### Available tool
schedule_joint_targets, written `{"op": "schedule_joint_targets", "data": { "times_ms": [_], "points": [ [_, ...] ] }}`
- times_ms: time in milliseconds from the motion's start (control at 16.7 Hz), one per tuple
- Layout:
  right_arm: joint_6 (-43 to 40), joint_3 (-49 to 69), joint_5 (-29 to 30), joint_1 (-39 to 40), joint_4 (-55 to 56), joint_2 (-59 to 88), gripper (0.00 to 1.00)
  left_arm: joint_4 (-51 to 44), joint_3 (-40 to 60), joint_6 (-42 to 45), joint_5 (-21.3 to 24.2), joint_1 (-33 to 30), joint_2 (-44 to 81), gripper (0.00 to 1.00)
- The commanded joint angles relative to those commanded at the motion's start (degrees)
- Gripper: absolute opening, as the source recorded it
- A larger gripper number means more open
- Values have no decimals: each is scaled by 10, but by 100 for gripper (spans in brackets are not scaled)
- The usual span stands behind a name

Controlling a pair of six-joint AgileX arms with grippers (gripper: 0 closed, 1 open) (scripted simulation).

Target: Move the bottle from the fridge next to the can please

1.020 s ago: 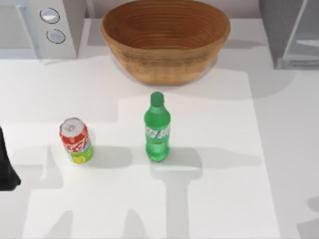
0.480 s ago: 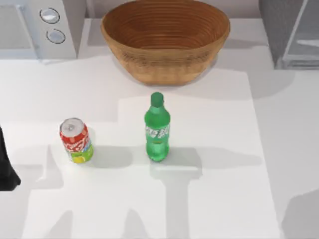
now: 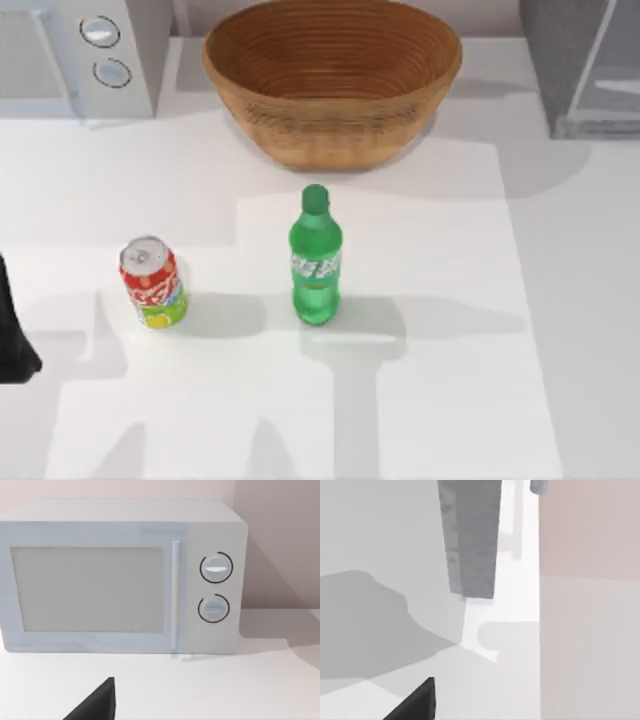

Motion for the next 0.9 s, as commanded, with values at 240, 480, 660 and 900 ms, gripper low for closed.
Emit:
{"op": "schedule_joint_targets", "data": {
  "times_ms": [240,480,660,900],
  "points": [
    [-31,14,-17,-31,-7,43,100,0,0,0,0,0,0,100],
    [-30,12,-16,-29,-5,41,100,0,0,0,0,0,0,100],
    [-11,12,-14,-17,12,42,100,0,0,0,0,0,0,100],
    [96,11,-1,50,107,46,100,0,0,0,0,0,0,100]
  ]
}}
